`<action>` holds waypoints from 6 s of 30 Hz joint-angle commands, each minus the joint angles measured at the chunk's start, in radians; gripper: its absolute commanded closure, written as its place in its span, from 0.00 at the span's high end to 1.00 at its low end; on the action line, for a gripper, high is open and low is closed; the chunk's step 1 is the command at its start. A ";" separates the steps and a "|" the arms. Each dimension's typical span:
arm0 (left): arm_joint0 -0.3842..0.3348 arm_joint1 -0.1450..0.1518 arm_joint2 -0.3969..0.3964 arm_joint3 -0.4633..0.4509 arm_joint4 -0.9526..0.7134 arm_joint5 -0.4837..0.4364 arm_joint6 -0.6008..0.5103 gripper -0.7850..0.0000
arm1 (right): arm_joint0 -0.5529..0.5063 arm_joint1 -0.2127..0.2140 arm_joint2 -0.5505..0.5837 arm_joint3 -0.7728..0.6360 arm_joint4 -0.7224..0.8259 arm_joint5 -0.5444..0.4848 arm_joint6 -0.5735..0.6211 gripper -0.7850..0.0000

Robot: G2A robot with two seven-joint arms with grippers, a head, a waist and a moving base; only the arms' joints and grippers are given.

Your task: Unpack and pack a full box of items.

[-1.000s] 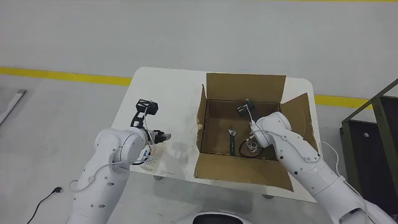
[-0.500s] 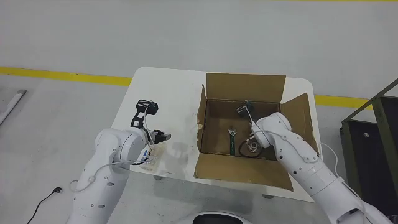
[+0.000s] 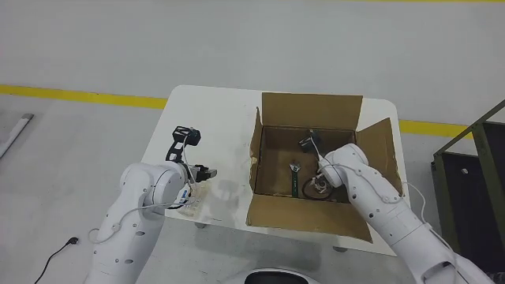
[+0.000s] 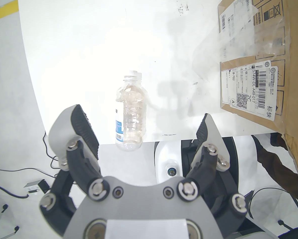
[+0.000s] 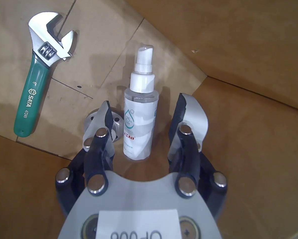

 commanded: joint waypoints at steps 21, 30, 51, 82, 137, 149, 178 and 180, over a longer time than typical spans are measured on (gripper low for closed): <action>0.000 0.000 0.000 0.000 0.000 0.000 0.000 1.00 | 0.015 -0.033 0.019 0.009 0.041 -0.047 -0.008 0.26; 0.000 0.000 0.000 0.000 0.000 0.000 0.000 1.00 | 0.017 -0.043 0.022 0.065 0.038 -0.057 -0.019 0.34; 0.000 0.000 0.000 0.000 0.000 0.000 0.000 1.00 | 0.064 -0.080 0.008 0.179 0.029 -0.071 -0.042 0.00; 0.000 0.000 0.000 0.000 0.000 0.000 0.000 1.00 | -0.548 0.074 0.683 -0.875 0.104 -0.245 -0.146 0.00; 0.000 0.000 0.000 0.000 0.000 0.000 0.000 1.00 | -0.717 0.105 0.911 -0.545 0.161 -0.073 -0.040 0.00; 0.000 0.000 0.000 0.000 0.000 0.000 0.000 1.00 | -0.659 0.105 0.837 -0.443 0.129 -0.074 -0.059 0.18; 0.000 0.000 0.000 0.000 0.000 0.000 0.000 1.00 | -0.772 0.131 1.136 -0.805 0.233 -0.059 -0.092 0.41; 0.000 0.000 0.000 0.000 0.000 0.000 0.000 1.00 | -0.801 0.130 1.176 -0.892 0.267 -0.069 -0.105 0.12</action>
